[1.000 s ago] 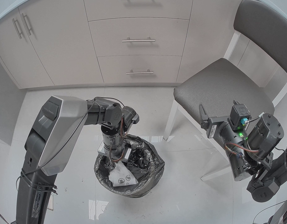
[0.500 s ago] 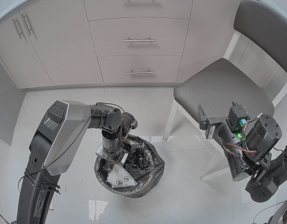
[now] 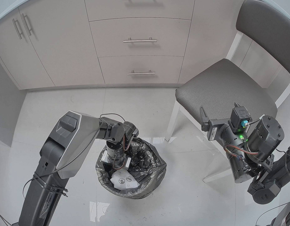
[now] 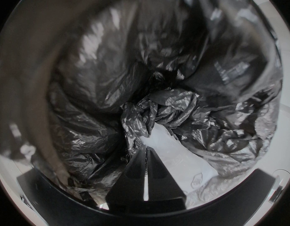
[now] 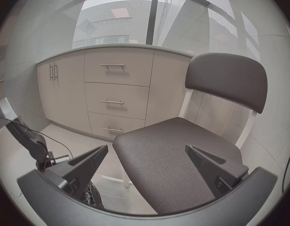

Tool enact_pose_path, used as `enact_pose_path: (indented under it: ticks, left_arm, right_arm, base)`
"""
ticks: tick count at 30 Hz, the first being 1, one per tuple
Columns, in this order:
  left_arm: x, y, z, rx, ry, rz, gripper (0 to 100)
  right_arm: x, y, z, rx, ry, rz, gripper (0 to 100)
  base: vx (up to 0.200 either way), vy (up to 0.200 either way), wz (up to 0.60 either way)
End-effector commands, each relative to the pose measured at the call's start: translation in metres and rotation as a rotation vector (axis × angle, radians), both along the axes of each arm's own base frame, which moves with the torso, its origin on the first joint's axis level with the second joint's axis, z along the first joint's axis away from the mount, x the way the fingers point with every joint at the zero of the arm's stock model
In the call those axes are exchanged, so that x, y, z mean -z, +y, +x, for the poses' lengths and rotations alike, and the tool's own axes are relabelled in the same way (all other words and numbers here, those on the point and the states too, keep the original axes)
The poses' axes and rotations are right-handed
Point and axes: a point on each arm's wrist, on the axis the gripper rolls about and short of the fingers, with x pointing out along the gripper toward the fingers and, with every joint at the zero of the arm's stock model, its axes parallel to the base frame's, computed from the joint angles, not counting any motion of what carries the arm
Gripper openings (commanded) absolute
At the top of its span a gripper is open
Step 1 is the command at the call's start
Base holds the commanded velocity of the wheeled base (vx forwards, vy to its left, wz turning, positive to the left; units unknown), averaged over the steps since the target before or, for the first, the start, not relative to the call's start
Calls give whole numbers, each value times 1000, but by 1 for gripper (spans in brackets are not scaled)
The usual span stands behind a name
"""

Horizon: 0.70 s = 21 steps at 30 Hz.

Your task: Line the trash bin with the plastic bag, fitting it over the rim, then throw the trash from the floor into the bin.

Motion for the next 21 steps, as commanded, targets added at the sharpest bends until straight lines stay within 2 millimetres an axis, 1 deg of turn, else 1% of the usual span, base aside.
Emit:
enact_pose_path:
  ticks: [1,4,7,12,18,20,21]
  left_arm:
    - [37,-1,1,-4,37,20,0]
    - [49,-5,0,10,33,21,0]
    - [51,-10,-2,24,32,19,0]
    - [48,-13,-2,30,16,11,0]
    - [50,-13,-3,30,25,29,0]
    - [46,-16,-6,37,23,35,0]
    - [41,-22,-10,49,26,37,0]
  right_arm:
    - [-2,-1,0,2,-13,12,100]
    - [-2,-1,-1,-1,-14,12,100]
    - [-2,-1,-1,0,-15,15,100]
    - [-2,-1,-1,0,-14,13,100]
    - [0,-3,-3,0,-4,5,100]
    - [3,-4,-4,0,3,-1,100]
    - [4,-5,-5,-1,10,-4,100]
  base:
    - [0,0,0]
    - [0,0,0]
    - [0,0,0]
    - [0,0,0]
    - [0,0,0]
    - [0,0,0]
    - [0,0,0]
